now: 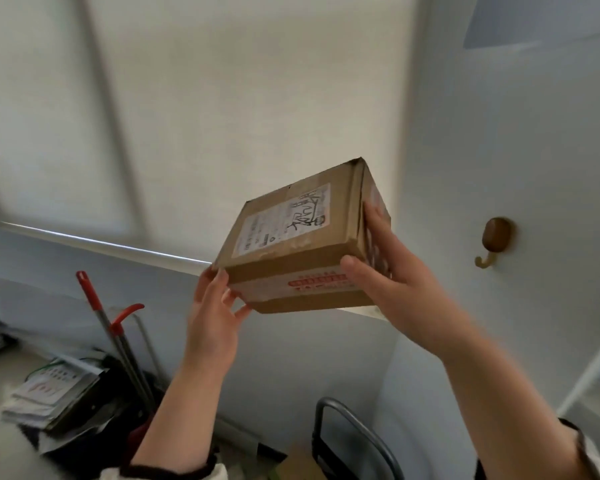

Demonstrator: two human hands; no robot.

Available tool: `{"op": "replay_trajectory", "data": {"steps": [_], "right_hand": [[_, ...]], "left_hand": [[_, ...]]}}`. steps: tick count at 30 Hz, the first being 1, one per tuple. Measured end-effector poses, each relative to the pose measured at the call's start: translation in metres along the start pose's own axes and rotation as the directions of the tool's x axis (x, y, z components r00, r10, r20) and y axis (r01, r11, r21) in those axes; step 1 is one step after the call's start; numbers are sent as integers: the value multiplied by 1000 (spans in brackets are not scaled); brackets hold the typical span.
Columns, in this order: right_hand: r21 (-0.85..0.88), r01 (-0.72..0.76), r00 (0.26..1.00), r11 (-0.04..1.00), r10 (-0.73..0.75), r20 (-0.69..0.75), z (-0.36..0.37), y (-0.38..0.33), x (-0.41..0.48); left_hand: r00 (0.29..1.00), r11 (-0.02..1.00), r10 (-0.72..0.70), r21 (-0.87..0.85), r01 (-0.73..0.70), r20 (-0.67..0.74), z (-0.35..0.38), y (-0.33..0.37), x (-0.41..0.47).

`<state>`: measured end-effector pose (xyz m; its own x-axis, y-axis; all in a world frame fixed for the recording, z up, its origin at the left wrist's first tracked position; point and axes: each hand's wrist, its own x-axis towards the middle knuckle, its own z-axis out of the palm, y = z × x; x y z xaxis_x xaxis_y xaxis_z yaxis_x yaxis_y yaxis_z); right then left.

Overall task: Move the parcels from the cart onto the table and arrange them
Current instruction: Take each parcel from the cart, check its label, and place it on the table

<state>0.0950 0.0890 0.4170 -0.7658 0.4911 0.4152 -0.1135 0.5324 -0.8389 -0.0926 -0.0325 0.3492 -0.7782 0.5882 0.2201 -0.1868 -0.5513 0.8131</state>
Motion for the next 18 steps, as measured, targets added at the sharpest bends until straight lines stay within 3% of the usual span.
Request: {"op": "replay_trajectory", "data": {"steps": [2, 4, 8, 13, 18], "right_hand": [[-173, -20, 1000, 985, 18, -11, 11, 1, -3], [-216, -39, 999, 976, 38, -10, 15, 3, -3], [-55, -14, 999, 998, 12, -41, 13, 1, -1], [235, 137, 987, 962, -114, -109, 4, -6, -3], [202, 232, 972, 952, -221, -75, -8, 9, -11]], "left_hand": [[998, 998, -57, -14, 56, -12, -10, -13, -7], [998, 998, -63, 10, 63, -20, -13, -17, -12], [998, 998, -15, 67, 19, -57, -13, -3, -16], [990, 983, 118, 148, -106, -77, -3, 27, -11], [961, 921, 275, 292, -256, -26, -3, 42, -15]]}}
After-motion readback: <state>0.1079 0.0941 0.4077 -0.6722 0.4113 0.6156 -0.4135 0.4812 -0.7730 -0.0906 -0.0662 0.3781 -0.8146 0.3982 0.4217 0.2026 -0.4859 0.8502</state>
